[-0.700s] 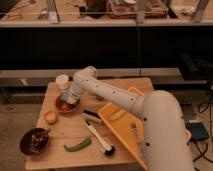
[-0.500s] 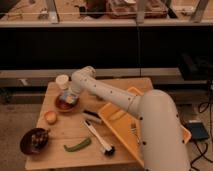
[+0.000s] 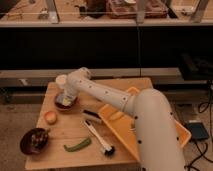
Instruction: Wipe red bowl with sponge
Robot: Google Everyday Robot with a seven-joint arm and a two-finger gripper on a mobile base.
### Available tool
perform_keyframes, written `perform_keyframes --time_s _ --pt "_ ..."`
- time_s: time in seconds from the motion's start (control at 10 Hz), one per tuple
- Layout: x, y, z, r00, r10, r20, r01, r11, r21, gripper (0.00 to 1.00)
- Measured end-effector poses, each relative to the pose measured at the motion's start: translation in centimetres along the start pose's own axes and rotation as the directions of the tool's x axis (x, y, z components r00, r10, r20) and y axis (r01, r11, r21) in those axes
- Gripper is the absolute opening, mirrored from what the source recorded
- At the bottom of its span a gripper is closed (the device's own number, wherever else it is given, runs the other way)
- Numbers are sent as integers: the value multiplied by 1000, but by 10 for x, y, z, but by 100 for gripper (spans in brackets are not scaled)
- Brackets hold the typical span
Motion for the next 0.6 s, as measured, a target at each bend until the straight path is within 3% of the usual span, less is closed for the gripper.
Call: perform_keyframes --time_s 0.3,0.6 --pt "1 -14 2 1000 -24 0 24 1000 10 0" --pt "-17 -19 -20 1000 -8 12 8 1000 -24 0"
